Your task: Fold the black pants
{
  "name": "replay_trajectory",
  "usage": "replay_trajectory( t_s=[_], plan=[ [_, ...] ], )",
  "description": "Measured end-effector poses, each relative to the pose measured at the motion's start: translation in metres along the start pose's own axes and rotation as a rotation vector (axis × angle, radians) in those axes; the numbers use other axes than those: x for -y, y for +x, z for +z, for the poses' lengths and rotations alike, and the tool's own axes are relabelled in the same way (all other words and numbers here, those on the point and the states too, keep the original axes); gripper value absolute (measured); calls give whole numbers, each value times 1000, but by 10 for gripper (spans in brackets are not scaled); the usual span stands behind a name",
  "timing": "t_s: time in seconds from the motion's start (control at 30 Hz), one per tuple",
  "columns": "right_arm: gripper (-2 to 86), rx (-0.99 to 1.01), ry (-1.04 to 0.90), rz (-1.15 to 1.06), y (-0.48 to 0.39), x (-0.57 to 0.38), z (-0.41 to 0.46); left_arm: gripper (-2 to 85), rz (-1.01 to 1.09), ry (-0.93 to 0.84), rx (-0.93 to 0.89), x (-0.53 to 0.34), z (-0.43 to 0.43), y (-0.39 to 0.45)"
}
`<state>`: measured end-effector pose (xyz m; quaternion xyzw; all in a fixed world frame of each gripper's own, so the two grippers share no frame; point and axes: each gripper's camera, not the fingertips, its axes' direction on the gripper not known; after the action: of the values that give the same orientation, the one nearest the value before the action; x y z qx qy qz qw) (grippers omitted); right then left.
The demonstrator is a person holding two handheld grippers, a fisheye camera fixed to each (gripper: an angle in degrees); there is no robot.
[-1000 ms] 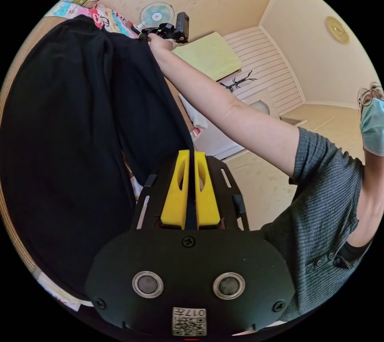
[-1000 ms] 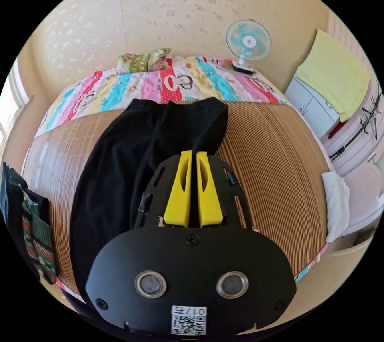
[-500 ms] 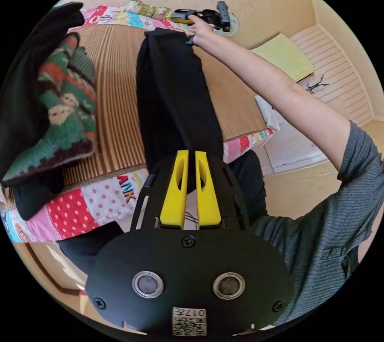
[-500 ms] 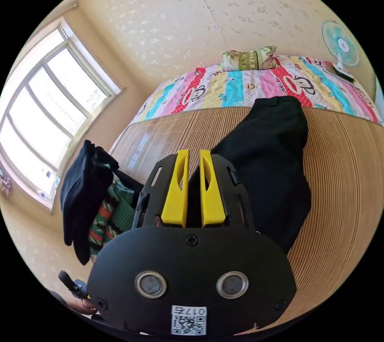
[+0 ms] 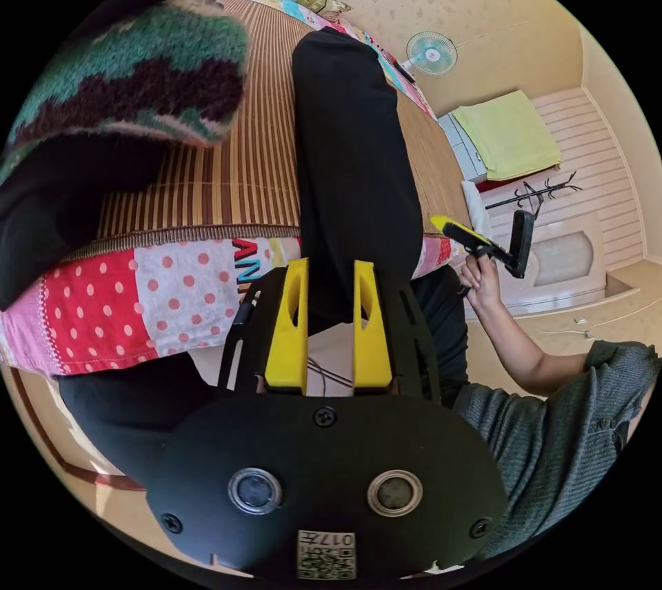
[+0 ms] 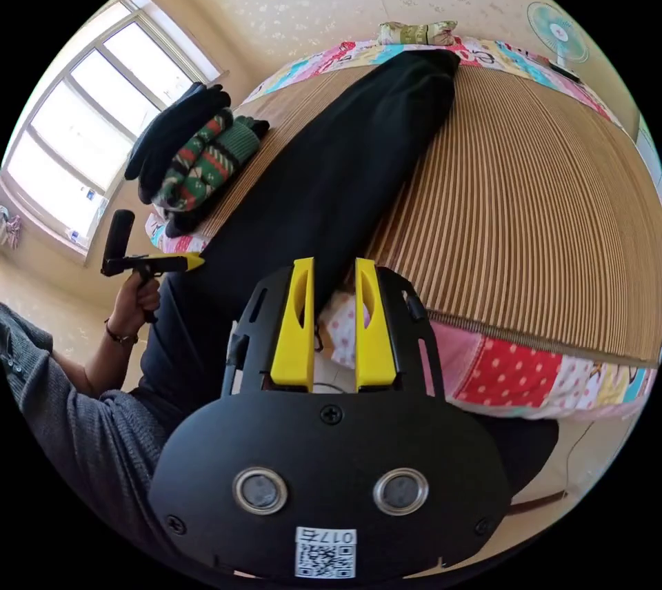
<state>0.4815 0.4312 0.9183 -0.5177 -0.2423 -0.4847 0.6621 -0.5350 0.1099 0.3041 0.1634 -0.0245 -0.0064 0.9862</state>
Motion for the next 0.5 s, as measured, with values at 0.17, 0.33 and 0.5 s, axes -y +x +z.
replay_trajectory(
  t_s=[0.17, 0.33, 0.5],
  plan=[
    [91, 122, -52, 105, 4, -34, 13, 65, -6, -69, 19, 23, 38, 8],
    [61, 51, -89, 157, -1, -14, 17, 79, 13, -33, 77, 26, 35, 29],
    [23, -10, -79, 109, -3, -10, 0, 113, 1, -26, 187, 22, 50, 31]
  ],
)
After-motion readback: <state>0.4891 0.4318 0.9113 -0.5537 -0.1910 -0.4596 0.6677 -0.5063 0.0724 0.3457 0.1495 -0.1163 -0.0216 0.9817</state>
